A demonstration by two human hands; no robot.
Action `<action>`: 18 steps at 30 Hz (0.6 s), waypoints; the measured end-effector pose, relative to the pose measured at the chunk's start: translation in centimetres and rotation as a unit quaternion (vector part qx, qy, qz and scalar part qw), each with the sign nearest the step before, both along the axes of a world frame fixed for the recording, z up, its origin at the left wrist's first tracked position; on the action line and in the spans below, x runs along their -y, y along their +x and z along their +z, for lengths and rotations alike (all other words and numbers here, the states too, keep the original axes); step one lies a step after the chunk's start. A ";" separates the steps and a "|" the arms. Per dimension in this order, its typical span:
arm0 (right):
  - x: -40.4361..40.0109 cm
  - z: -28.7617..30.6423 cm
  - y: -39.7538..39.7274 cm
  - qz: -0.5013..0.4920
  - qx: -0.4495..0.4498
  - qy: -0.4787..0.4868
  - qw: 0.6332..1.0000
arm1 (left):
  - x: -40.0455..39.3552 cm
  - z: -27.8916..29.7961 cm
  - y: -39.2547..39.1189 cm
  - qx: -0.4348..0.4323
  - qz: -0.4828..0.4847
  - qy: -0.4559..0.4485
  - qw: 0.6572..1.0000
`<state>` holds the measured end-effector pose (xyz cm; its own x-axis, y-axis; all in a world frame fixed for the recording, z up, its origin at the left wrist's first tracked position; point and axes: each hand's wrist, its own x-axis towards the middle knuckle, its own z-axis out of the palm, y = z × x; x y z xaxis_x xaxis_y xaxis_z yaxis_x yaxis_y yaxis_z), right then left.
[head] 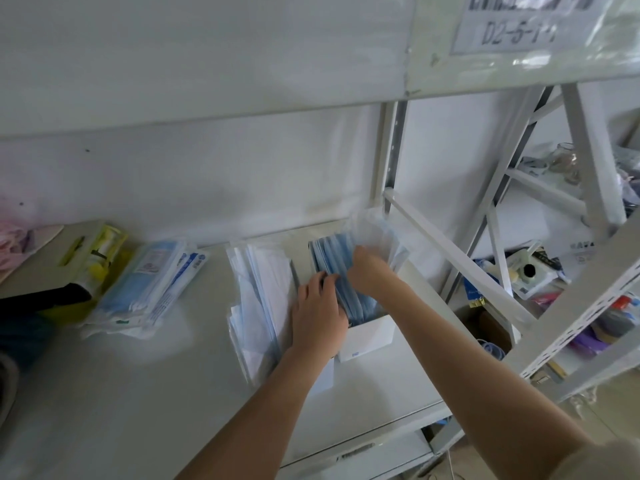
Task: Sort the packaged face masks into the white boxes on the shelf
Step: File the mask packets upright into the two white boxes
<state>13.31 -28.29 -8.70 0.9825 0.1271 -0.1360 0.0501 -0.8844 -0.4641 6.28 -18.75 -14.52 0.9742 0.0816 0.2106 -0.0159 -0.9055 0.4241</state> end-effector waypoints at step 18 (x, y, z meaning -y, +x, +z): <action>0.9 -1.8 -4.9 0.026 -0.035 0.178 0.983 | -0.1 0.1 -0.1 0.009 -0.020 -0.060 0.998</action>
